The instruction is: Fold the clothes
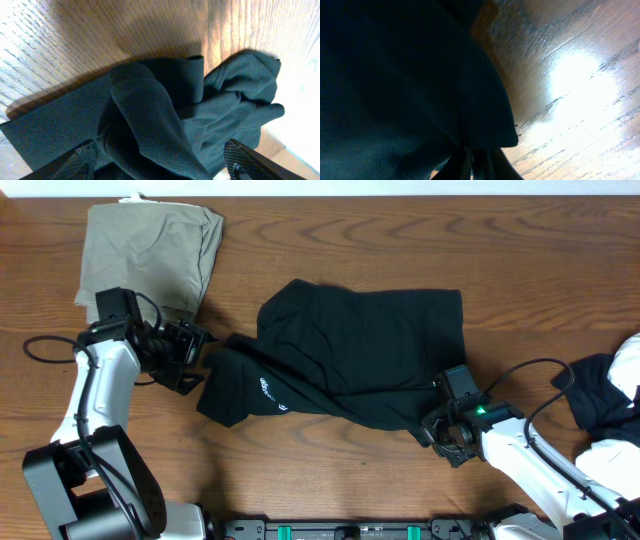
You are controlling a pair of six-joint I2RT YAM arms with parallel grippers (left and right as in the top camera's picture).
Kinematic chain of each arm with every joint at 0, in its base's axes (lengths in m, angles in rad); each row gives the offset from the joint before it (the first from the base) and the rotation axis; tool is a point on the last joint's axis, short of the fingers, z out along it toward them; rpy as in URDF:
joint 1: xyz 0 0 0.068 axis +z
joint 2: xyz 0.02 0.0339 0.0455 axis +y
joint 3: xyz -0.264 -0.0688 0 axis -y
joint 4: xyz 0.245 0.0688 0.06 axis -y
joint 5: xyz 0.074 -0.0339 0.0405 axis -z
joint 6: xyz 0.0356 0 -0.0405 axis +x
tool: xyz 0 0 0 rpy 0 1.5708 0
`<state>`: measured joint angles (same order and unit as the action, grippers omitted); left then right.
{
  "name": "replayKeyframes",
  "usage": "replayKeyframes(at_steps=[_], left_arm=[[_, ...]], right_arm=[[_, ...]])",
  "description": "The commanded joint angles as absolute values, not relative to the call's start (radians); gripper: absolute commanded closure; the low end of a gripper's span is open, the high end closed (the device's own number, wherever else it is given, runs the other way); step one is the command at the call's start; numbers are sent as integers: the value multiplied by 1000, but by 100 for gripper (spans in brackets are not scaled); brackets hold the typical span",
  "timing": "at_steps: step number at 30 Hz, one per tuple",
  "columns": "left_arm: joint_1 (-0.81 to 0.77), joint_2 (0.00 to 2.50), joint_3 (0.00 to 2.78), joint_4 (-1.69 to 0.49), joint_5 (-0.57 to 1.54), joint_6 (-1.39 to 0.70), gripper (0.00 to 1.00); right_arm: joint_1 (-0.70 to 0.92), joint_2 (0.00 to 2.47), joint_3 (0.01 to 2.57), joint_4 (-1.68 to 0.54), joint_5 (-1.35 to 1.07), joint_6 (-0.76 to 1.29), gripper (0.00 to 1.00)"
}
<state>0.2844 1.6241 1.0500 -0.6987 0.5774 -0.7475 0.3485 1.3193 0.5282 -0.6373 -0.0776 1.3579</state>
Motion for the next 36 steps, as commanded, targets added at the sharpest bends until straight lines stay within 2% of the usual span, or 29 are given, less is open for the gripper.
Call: replayKeyframes(at_steps=[1, 18, 19, 22, 25, 28, 33, 36], left_arm=[[287, 1638, 1058, -698, 595, -741, 18], [287, 1773, 1055, -629, 664, -761, 19], [287, 1776, 1055, -627, 664, -761, 21], [287, 1784, 1055, -623, 665, -761, 38], [287, 1785, 1055, -622, 665, -761, 62], [287, 1785, 1055, -623, 665, -756, 73], [287, 1785, 1055, -623, 662, -714, 81], [287, 1785, 1055, -624, 662, -710, 94]], right_arm=[[354, 1329, 520, -627, -83, 1345, 91], [354, 1329, 520, -624, -87, 1336, 91], [354, 1329, 520, -623, -87, 1337, 91], [354, 1329, 520, -621, -87, 1337, 93], [354, 1329, 520, -623, -87, 1337, 95], [354, 1329, 520, -624, -87, 1337, 98], [354, 1328, 520, -623, -86, 1337, 99], [353, 1328, 520, -624, -83, 1336, 99]])
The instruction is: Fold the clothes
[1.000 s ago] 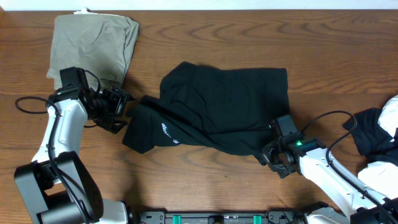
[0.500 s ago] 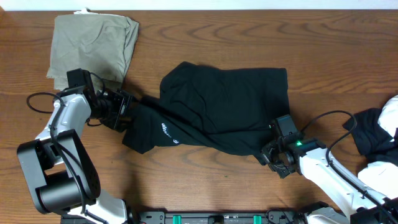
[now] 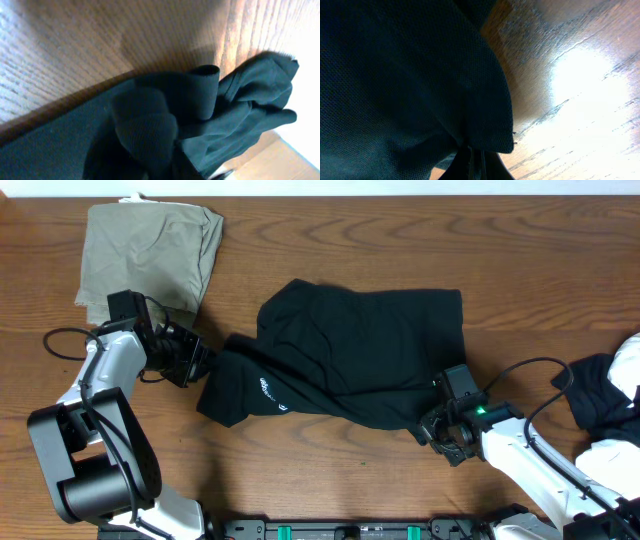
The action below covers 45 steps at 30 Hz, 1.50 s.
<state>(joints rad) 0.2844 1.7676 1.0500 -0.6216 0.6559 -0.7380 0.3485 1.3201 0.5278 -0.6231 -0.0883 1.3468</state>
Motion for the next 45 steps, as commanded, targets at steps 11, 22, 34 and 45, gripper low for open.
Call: replayKeyframes(at_steps=[11, 22, 34, 45], left_arm=[[287, 1694, 1076, -716, 609, -574, 94], [282, 1268, 1087, -874, 380, -508, 94], [282, 994, 1155, -963, 372, -468, 94], [282, 966, 1593, -1192, 372, -336, 94]], right_arm=[[292, 1215, 565, -661, -74, 1173, 98], [234, 1045, 799, -891, -9, 983, 98], [234, 1036, 1190, -1205, 163, 866, 98], [234, 1036, 1551, -1377, 252, 723, 98]])
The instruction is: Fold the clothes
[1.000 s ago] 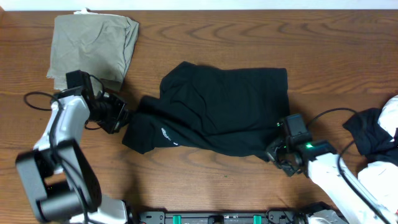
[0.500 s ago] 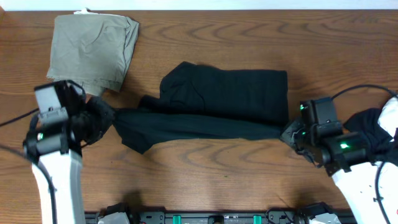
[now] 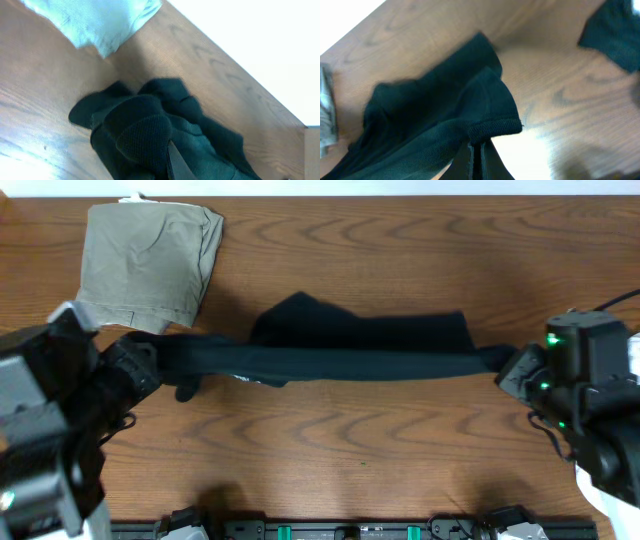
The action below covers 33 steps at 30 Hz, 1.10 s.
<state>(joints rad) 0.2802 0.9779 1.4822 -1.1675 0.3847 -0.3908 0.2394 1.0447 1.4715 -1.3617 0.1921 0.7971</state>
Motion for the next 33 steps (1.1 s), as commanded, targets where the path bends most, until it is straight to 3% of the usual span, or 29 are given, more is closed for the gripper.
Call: replayKeyframes(at_steps=[1, 18, 33], left_arm=[[282, 966, 1639, -1210, 371, -332, 94], [282, 989, 2143, -1364, 387, -379, 94], [281, 1411, 2426, -1328, 540, -379, 94]], right_arm=[[234, 1036, 1579, -1386, 252, 714, 98], [234, 1126, 2099, -1553, 228, 527, 99], [190, 1503, 2529, -1606, 206, 424, 98]])
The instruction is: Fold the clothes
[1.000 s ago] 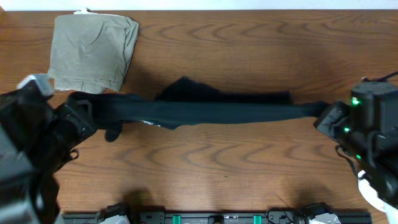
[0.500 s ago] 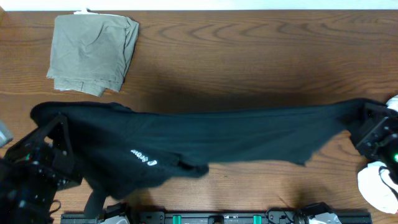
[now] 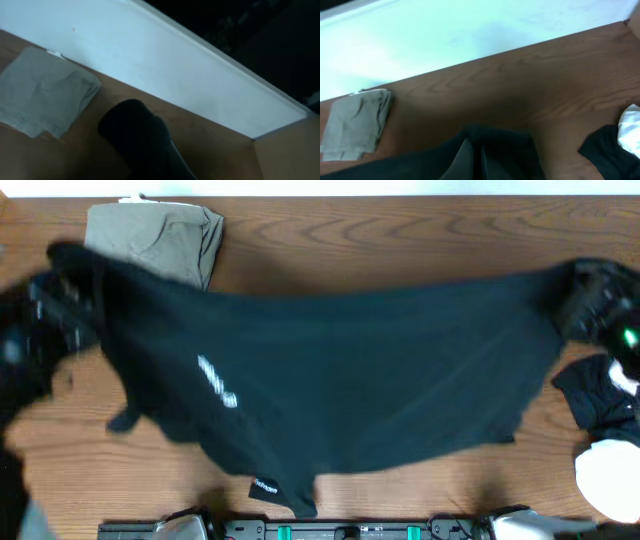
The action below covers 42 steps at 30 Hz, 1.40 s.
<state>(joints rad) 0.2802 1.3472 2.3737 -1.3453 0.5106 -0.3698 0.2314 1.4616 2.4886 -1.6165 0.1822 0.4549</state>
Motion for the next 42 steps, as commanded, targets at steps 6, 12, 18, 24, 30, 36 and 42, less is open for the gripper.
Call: replayKeyframes(at_steps=[6, 12, 18, 24, 30, 36, 42], left_arm=[[208, 1551, 2460, -1174, 539, -430, 94], [64, 1673, 2460, -911, 502, -465, 94], [-42, 1806, 2460, -780, 290, -442, 94], [-75, 1934, 2460, -550, 129, -481, 94], [-76, 2014, 2460, -353, 38, -554, 94], [-76, 2033, 2461, -218, 10, -559, 94], [-105, 2031, 2486, -115, 10, -555, 94]], right_arm=[[81, 1588, 2530, -1505, 203, 426, 99], [-9, 1661, 2530, -1381, 194, 425, 99], [-15, 1766, 2530, -1271, 175, 425, 98], [-25, 1880, 2530, -1150, 157, 426, 99], [-57, 1963, 2530, -1027, 78, 433, 98], [-89, 1982, 2530, -989, 44, 432, 99], [-120, 1975, 2531, -929, -19, 429, 99]])
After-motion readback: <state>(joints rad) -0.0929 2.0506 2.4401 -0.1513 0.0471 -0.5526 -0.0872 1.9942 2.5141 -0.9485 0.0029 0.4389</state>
